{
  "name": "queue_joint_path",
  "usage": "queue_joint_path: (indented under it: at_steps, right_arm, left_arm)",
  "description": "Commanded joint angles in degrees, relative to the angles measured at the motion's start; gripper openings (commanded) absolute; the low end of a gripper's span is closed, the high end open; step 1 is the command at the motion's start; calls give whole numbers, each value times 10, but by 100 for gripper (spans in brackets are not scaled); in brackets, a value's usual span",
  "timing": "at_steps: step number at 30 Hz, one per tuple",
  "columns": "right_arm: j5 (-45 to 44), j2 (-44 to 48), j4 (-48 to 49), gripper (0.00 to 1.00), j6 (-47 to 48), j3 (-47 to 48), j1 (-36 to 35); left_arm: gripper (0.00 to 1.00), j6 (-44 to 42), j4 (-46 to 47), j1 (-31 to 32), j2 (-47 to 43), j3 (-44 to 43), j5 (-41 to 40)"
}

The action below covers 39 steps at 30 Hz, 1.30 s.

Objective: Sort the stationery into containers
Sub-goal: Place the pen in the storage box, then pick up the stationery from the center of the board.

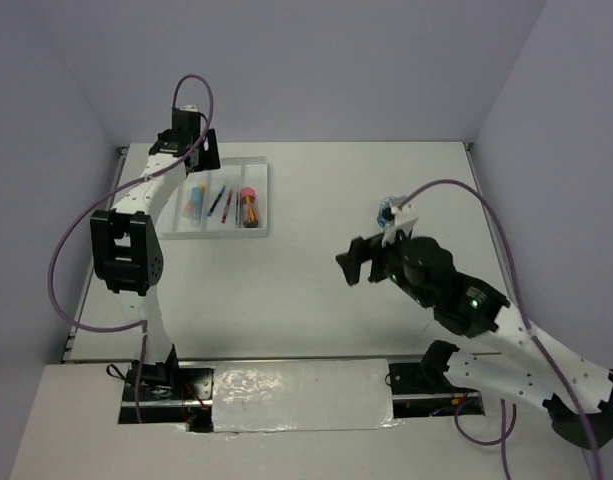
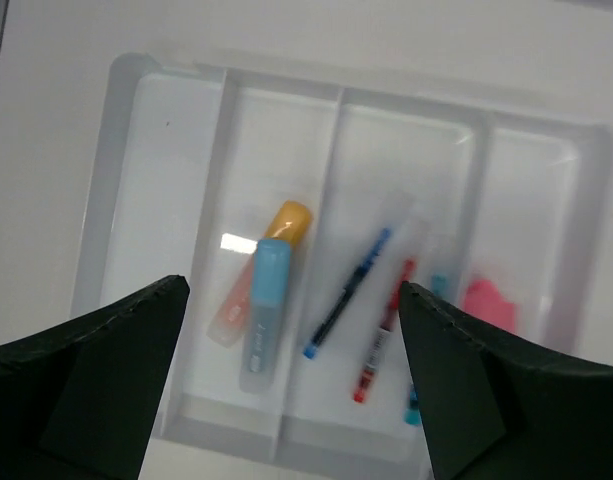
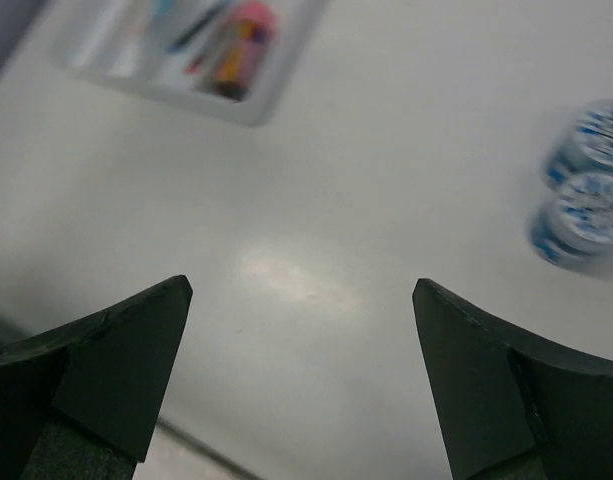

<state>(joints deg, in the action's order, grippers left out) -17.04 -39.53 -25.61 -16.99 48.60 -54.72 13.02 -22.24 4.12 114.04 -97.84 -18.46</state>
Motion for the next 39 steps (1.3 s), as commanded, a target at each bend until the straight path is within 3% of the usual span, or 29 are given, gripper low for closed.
queue_joint_path:
  at_steps: [1, 3, 6, 9, 11, 16, 29, 34, 36, 39]
  right_arm:
    - [-86, -122, -118, 100, -69, 55, 134]
    - [-39, -146, -104, 100, -56, 42, 237]
    - [16, -176, -55, 100, -34, 24, 324]
    - [32, -223, -31, 100, -2, 18, 392]
    - [68, -256, -23, 100, 3, 32, 419]
    - [49, -339, 20, 100, 25, 71, 428]
    - [81, -518, 25, 97, 42, 151, 463]
    - [78, -534, 50, 95, 42, 136, 461]
    - [80, -552, 57, 90, 48, 142, 463]
    - [104, -571, 63, 73, 50, 146, 461]
  left_arm:
    - [99, 107, -129, 38, -109, -93, 5]
    - [99, 155, -160, 64, -166, -27, 10]
    - [99, 181, -88, 127, -333, 125, 39]
    - [99, 197, -77, 211, -377, 185, 34]
    - [99, 212, -100, 268, -380, 198, 26]
    - [99, 221, -83, 359, -421, 285, 19]
    - [99, 224, -91, 391, -470, 358, 28]
    - [99, 222, -88, 393, -479, 373, 27]
    - [99, 223, -83, 393, -480, 376, 32]
    - [99, 222, -83, 394, -480, 382, 33]
